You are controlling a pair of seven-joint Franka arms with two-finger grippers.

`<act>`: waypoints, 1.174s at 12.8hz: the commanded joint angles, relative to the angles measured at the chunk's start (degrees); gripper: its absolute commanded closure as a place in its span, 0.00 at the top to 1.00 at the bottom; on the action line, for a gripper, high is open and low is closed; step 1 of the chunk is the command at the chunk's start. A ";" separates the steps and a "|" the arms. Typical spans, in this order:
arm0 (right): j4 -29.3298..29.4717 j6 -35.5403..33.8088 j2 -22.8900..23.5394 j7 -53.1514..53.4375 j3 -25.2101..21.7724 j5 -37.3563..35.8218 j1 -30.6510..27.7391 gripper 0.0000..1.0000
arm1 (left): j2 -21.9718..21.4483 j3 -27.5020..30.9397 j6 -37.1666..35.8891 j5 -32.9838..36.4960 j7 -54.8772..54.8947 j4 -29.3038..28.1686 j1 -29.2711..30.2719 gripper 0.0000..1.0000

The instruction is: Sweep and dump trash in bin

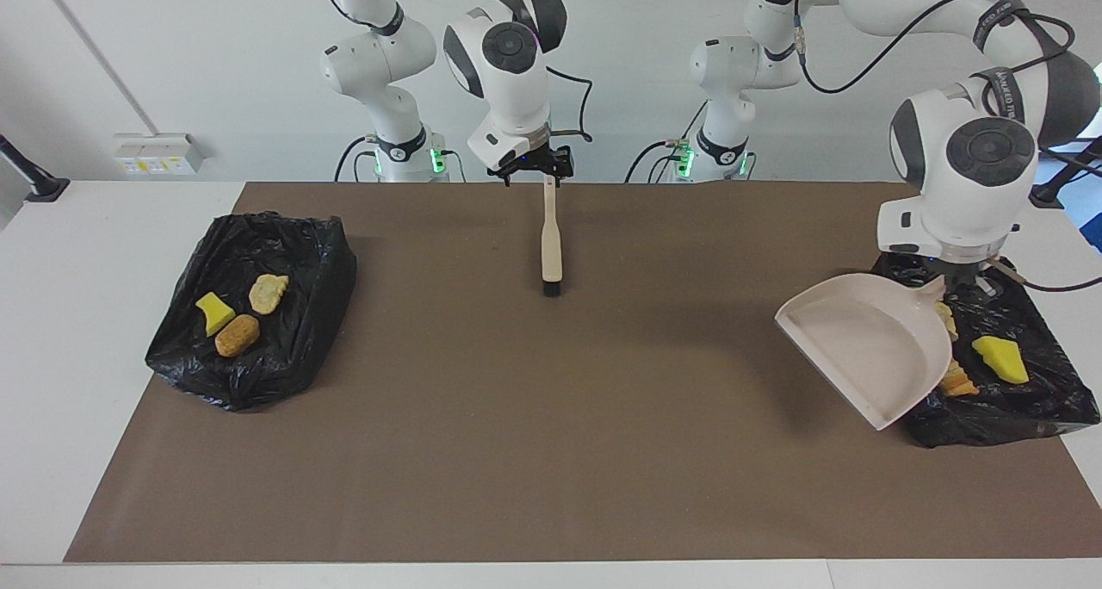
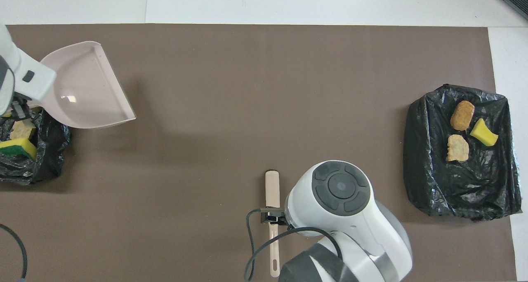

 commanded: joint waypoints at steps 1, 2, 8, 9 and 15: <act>2.34 -1.52 -1.99 -1.05 0.28 -2.95 -3.88 1.00 | 0.10 -5.14 -1.38 -3.19 -13.72 -1.87 0.13 0.00; 2.69 -1.52 -2.87 -2.71 0.28 -3.83 -5.72 1.00 | 0.37 -6.73 -1.30 -4.77 -18.13 -1.88 0.04 0.00; 6.21 -1.26 -4.46 -15.89 -0.16 -10.50 -15.04 1.00 | 5.02 -15.43 -1.39 -11.54 -46.60 0.48 -2.41 0.00; 7.34 -1.26 -4.46 -17.92 -0.16 -10.78 -16.88 1.00 | 6.33 -15.88 -1.30 -11.81 -51.17 1.71 -3.90 0.00; 12.18 -1.43 -3.67 -22.51 -0.08 -15.17 -23.13 1.00 | 13.01 -16.76 -0.42 -15.41 -71.67 11.03 -11.19 0.00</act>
